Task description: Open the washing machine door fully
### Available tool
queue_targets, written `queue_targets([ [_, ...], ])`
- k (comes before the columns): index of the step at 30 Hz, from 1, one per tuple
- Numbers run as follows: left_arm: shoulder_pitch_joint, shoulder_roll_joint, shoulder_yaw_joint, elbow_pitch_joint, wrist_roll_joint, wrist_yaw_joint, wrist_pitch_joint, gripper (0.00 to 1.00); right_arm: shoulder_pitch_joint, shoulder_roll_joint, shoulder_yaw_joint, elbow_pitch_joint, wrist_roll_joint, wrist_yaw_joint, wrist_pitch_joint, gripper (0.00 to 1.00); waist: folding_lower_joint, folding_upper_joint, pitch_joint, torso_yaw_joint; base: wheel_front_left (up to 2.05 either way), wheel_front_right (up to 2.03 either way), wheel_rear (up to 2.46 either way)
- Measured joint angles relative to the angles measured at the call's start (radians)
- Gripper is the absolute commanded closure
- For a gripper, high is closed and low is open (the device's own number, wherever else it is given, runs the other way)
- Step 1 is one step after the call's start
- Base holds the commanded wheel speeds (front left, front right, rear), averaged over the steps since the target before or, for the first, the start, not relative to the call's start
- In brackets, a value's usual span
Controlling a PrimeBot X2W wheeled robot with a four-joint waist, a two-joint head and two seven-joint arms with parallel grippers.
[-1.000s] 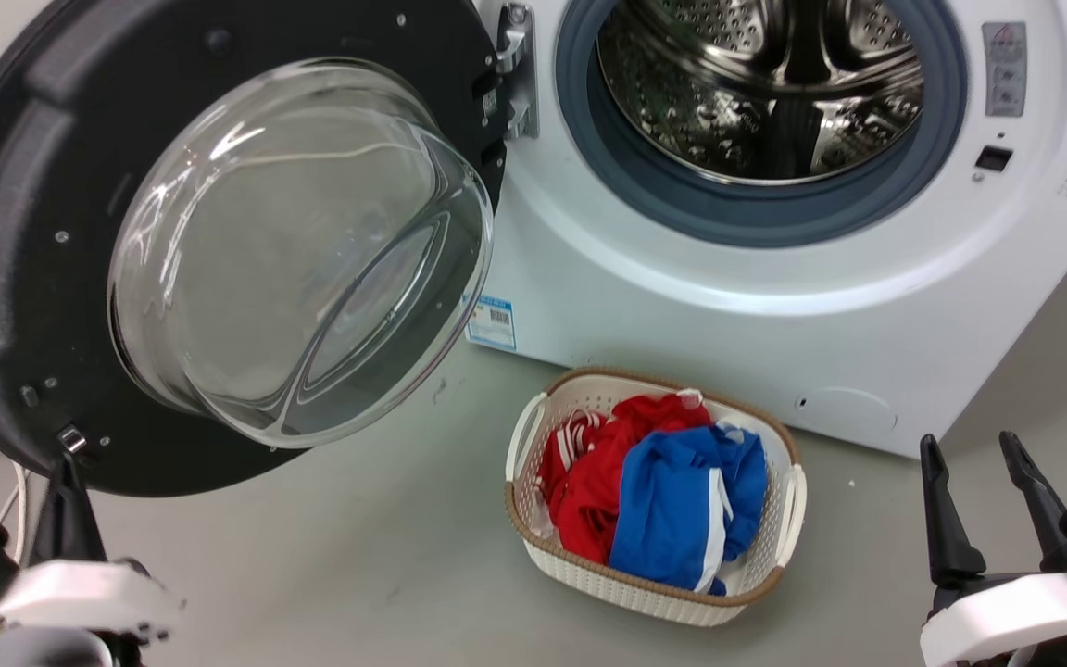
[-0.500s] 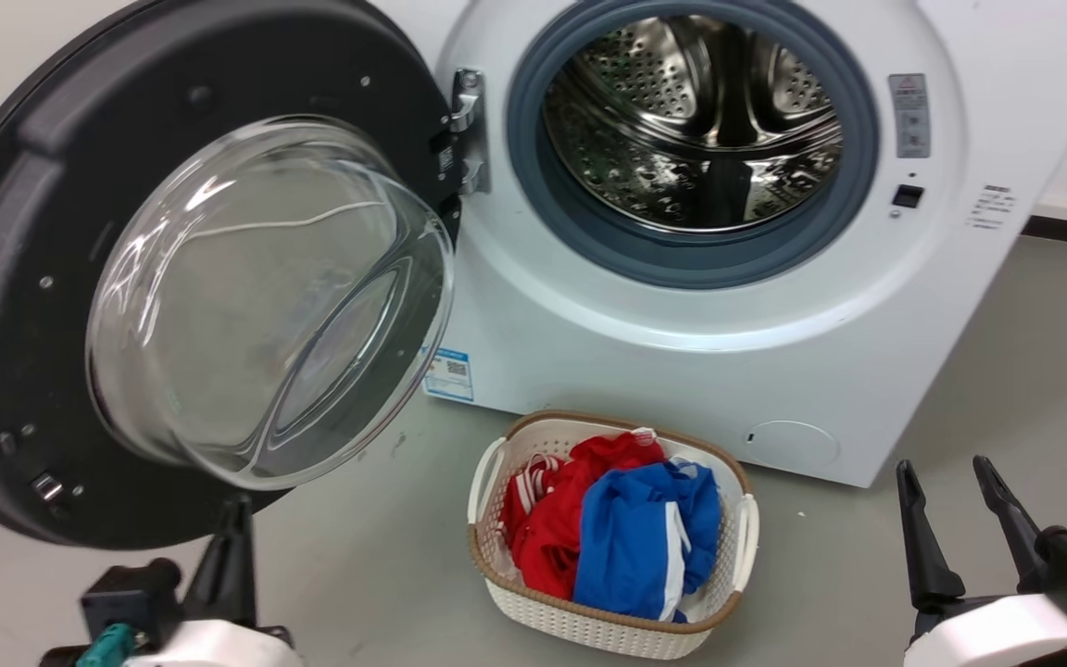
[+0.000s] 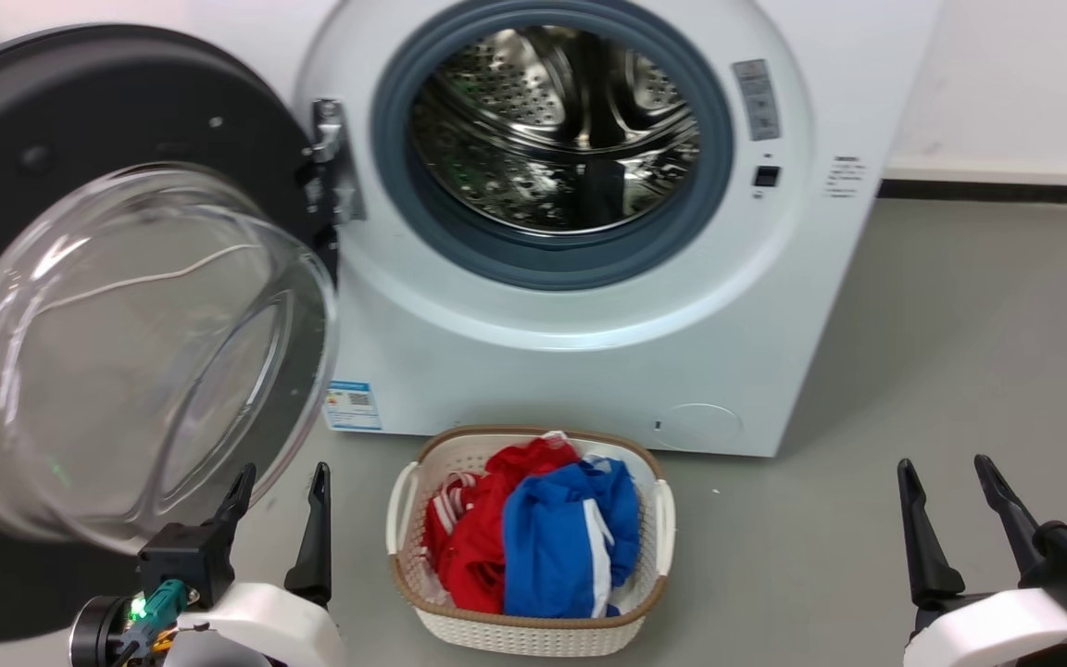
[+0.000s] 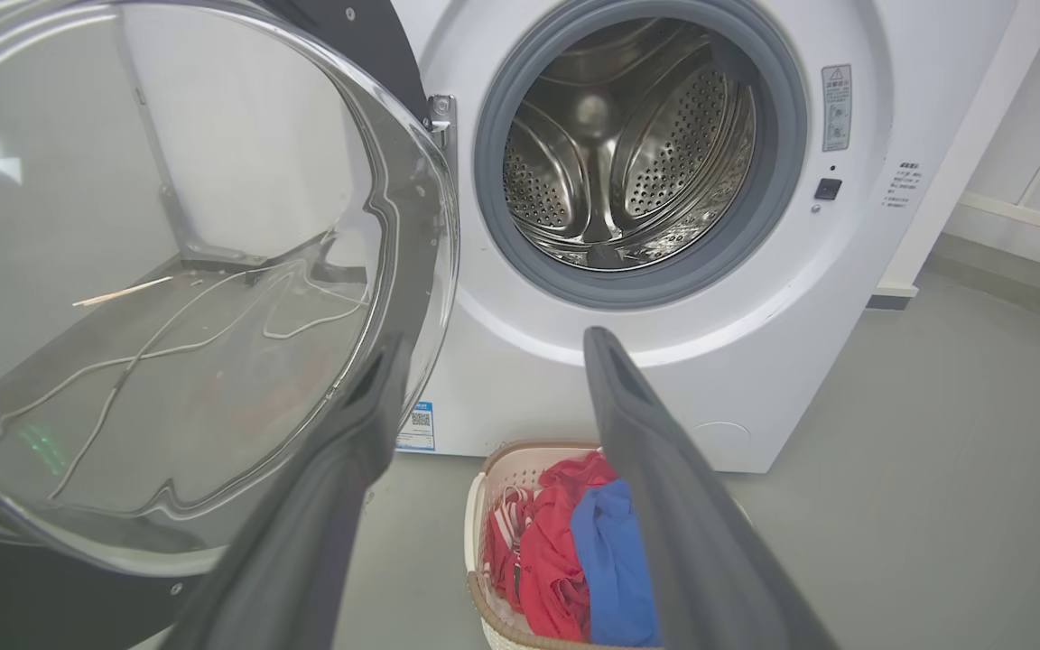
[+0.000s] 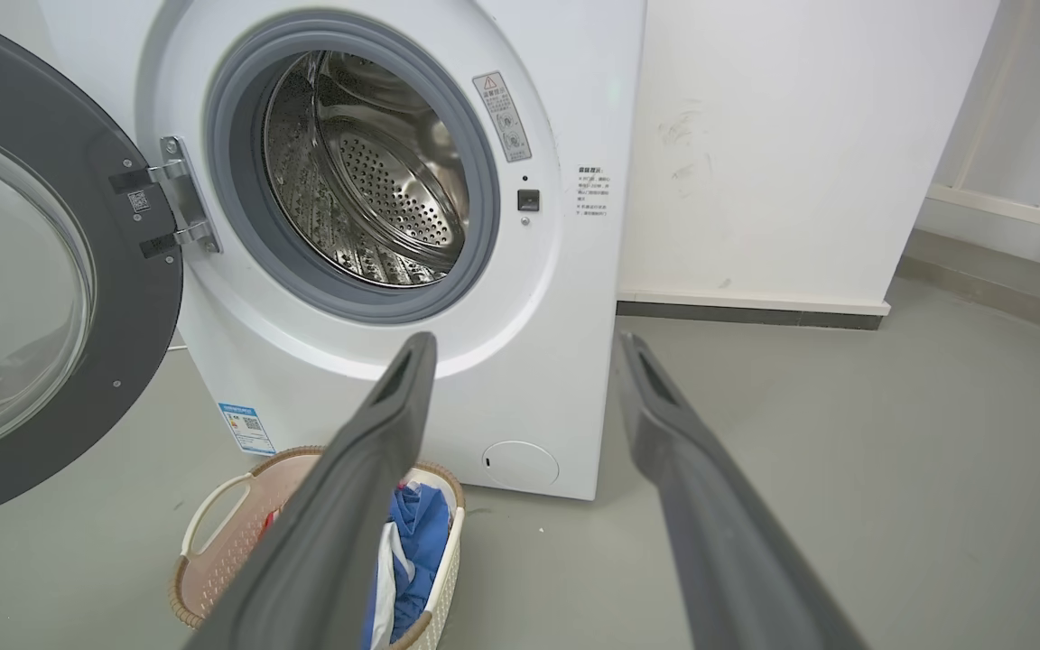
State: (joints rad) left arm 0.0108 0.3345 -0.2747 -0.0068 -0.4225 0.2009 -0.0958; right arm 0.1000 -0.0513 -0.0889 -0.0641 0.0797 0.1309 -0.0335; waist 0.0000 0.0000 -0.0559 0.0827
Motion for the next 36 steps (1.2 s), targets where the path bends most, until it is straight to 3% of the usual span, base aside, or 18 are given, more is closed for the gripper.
queue_targets([
  [16, -0.042, 0.013, -0.021, 0.083, 0.021, -0.007, -0.008, 0.00, -0.003, 0.000, 0.017, 0.018, 0.009, 0.000, -0.008, 0.00, 0.0000, 0.0000, 0.018, -0.122, 0.00, 0.00, 0.00],
  [36, -0.055, 0.016, -0.028, 0.106, 0.012, -0.003, -0.019, 0.00, -0.004, 0.000, 0.006, 0.029, 0.025, 0.000, -0.021, 0.00, 0.0000, 0.0000, 0.023, -0.114, 0.00, 0.00, 0.00],
])
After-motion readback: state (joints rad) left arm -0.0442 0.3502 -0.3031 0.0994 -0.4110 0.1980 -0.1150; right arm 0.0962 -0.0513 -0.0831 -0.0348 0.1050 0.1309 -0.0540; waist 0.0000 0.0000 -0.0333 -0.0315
